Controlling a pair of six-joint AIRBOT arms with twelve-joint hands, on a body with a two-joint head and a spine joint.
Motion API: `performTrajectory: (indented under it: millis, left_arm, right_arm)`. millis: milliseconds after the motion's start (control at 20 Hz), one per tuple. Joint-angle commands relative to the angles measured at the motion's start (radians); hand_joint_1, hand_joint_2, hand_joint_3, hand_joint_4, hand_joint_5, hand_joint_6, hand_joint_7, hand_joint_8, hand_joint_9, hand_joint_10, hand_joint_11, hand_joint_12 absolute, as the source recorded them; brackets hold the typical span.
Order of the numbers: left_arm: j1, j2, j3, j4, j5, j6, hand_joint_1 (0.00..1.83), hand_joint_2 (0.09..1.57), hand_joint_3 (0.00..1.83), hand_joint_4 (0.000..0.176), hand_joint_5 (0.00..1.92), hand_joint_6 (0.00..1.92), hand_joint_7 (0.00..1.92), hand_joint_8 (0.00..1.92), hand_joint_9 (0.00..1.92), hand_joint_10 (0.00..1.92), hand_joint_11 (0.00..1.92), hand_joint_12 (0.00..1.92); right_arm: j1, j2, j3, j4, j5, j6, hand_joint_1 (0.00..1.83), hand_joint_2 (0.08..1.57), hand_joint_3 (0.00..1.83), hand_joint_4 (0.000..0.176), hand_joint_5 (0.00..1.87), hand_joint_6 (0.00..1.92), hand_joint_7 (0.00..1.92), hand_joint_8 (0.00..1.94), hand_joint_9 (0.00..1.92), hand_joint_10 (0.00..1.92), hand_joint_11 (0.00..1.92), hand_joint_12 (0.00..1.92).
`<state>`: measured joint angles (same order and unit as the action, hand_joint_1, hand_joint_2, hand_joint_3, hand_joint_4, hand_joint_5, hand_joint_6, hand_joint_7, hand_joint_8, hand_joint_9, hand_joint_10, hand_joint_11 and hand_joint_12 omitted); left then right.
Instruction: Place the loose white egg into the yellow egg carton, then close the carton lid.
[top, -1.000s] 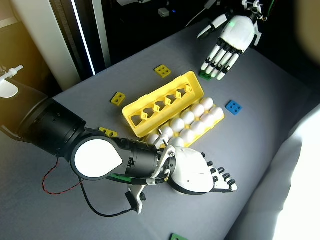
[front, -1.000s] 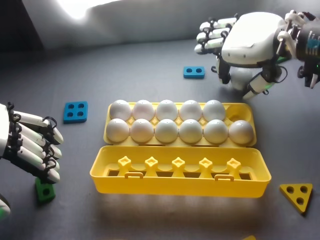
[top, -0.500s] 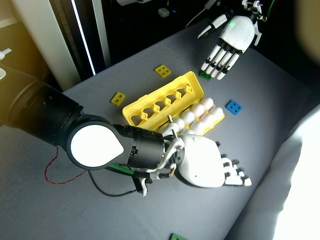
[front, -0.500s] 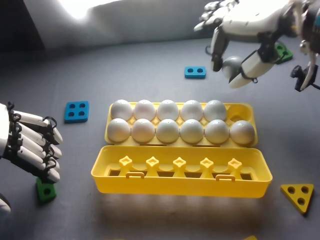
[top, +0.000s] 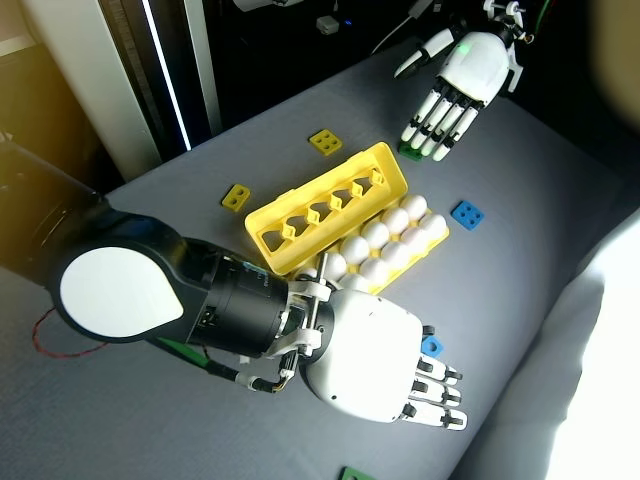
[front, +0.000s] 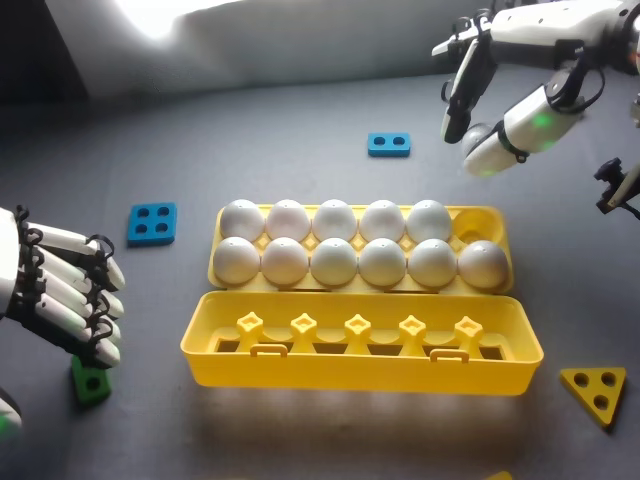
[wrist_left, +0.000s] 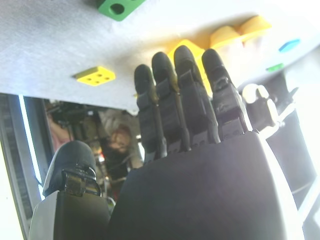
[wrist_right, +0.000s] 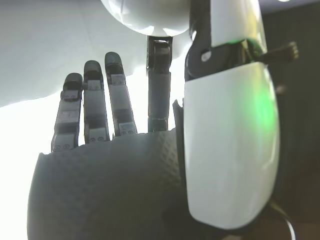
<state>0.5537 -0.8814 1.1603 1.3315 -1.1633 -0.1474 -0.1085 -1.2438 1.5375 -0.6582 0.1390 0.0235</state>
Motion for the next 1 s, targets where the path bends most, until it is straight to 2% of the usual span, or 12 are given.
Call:
performTrajectory:
  millis: [0, 150, 300, 450, 650, 800, 950]
  left_arm:
    - [-0.006, 0.013, 0.004, -0.066, -0.056, -0.003, 0.00, 1.19, 0.00, 0.000, 0.55, 0.00, 0.52, 0.00, 0.42, 0.00, 0.00, 0.59]
    - [-0.009, 0.011, 0.004, -0.061, -0.056, -0.005, 0.00, 1.19, 0.00, 0.000, 0.55, 0.00, 0.53, 0.00, 0.42, 0.00, 0.00, 0.60]
    - [-0.009, 0.012, 0.004, -0.061, -0.056, -0.006, 0.00, 1.20, 0.00, 0.000, 0.57, 0.00, 0.55, 0.01, 0.44, 0.01, 0.00, 0.62]
    - [-0.010, 0.012, 0.004, -0.061, -0.056, -0.006, 0.00, 1.20, 0.00, 0.000, 0.58, 0.00, 0.55, 0.00, 0.44, 0.00, 0.00, 0.64]
    - [-0.010, 0.013, 0.003, -0.061, -0.056, -0.006, 0.00, 1.20, 0.00, 0.000, 0.57, 0.00, 0.55, 0.00, 0.43, 0.00, 0.00, 0.63]
    - [-0.010, 0.013, 0.003, -0.061, -0.056, -0.006, 0.00, 1.20, 0.00, 0.000, 0.56, 0.00, 0.53, 0.00, 0.41, 0.00, 0.00, 0.57]
    - [-0.010, 0.012, 0.003, -0.061, -0.056, -0.006, 0.00, 1.20, 0.00, 0.000, 0.57, 0.00, 0.55, 0.00, 0.42, 0.00, 0.00, 0.58]
  right_arm:
    - [0.016, 0.017, 0.003, 0.046, 0.063, 0.007, 1.10, 1.00, 0.00, 0.175, 1.26, 0.50, 0.24, 0.00, 0.14, 0.00, 0.00, 0.00]
    - [0.006, 0.016, -0.003, 0.164, 0.033, 0.008, 1.09, 1.00, 0.00, 0.176, 1.25, 0.52, 0.24, 0.00, 0.14, 0.00, 0.02, 0.02]
    - [-0.014, 0.017, -0.018, 0.215, 0.007, 0.020, 1.09, 1.00, 0.00, 0.176, 1.24, 0.53, 0.25, 0.00, 0.13, 0.00, 0.01, 0.02]
    - [-0.032, 0.019, -0.048, 0.217, -0.026, 0.060, 1.09, 1.00, 0.00, 0.176, 1.24, 0.54, 0.25, 0.00, 0.14, 0.01, 0.01, 0.02]
    - [-0.030, 0.021, -0.084, 0.222, -0.029, 0.061, 1.09, 1.01, 0.00, 0.176, 1.22, 0.58, 0.25, 0.00, 0.13, 0.00, 0.01, 0.04]
    - [-0.027, 0.021, -0.089, 0.222, -0.029, 0.060, 1.09, 1.01, 0.00, 0.176, 1.22, 0.58, 0.26, 0.00, 0.14, 0.00, 0.00, 0.15]
    - [-0.020, 0.021, -0.089, 0.222, -0.029, 0.055, 1.09, 1.01, 0.00, 0.176, 1.23, 0.55, 0.27, 0.00, 0.15, 0.00, 0.00, 0.16]
